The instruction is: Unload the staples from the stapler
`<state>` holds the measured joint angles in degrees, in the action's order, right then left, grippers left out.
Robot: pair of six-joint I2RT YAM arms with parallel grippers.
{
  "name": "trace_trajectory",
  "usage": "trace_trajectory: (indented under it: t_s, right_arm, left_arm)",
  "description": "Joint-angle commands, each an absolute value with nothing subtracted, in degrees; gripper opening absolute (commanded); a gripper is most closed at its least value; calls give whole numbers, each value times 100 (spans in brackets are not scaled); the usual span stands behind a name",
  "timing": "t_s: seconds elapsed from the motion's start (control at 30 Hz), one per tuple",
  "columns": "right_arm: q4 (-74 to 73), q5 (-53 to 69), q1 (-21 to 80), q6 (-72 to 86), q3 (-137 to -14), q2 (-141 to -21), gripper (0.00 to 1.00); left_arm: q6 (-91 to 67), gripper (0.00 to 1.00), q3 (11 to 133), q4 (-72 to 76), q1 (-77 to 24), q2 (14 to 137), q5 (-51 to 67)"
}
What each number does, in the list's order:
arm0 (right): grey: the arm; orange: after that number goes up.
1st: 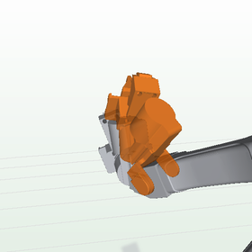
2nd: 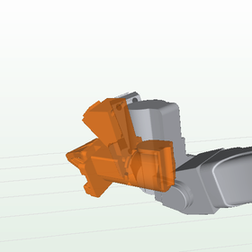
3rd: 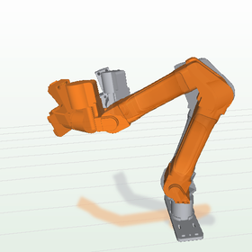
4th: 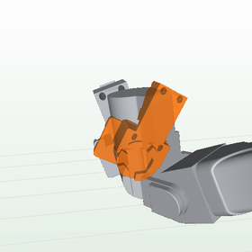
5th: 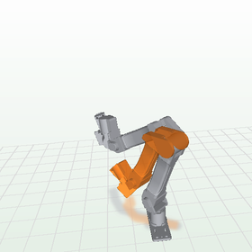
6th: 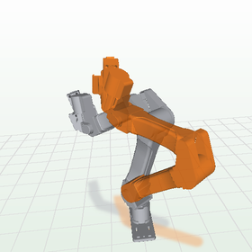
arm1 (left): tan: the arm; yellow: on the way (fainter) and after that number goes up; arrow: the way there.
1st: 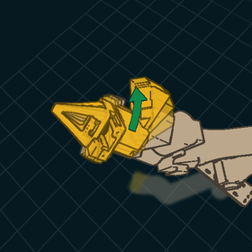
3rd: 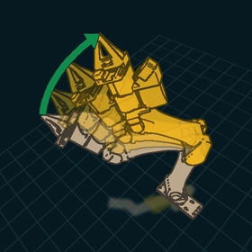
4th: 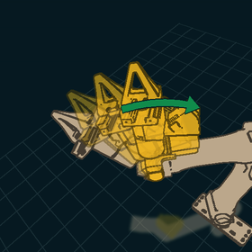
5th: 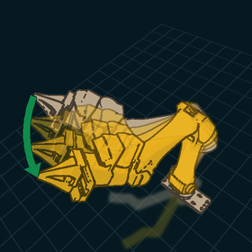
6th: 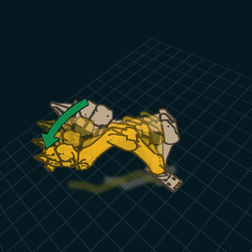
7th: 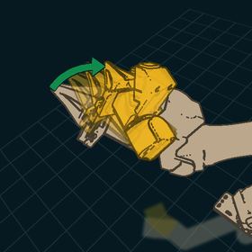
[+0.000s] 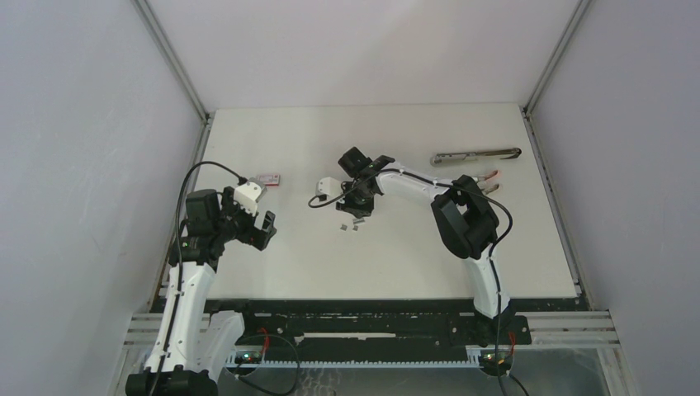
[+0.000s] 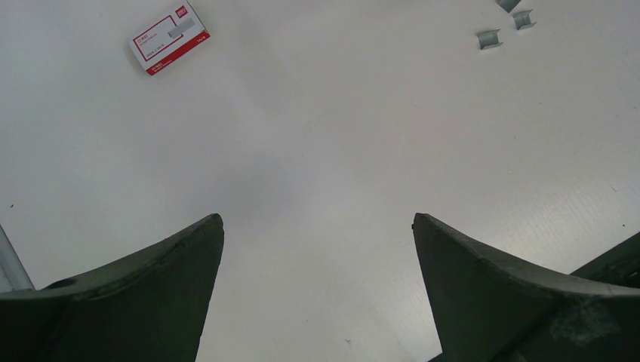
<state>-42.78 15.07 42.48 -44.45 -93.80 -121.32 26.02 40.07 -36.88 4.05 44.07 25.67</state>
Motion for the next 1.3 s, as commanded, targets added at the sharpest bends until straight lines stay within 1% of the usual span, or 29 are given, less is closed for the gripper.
trace_trajectory:
  t_s: [0.0,0.67,1.07,1.13,1.2,1.27]
  right_arm:
    - [-4223,1495,4315,-4523,-9448,-12110,23]
    - [-4278,1342,4403,-4564,-9483,-12278,21]
    - [-4369,1318,4430,-4588,-9534,-12409,12]
    - [-4384,1326,4430,-4577,-9557,-12414,8]
    - [-4396,1344,4430,-4523,-9587,-12410,1]
    - [-4423,1359,4430,-4451,-9660,-12412,0]
  left_arm:
    - [2553,100,3902,-3517,464,4333,2610]
    - [2558,100,3902,-3524,472,4307,2628]
    - [2558,100,3907,-3524,485,4305,2646]
    - [2553,100,3911,-3526,495,4301,2649]
    - [2558,100,3903,-3525,496,4305,2654]
    - [2558,100,3909,-3526,502,4312,2662]
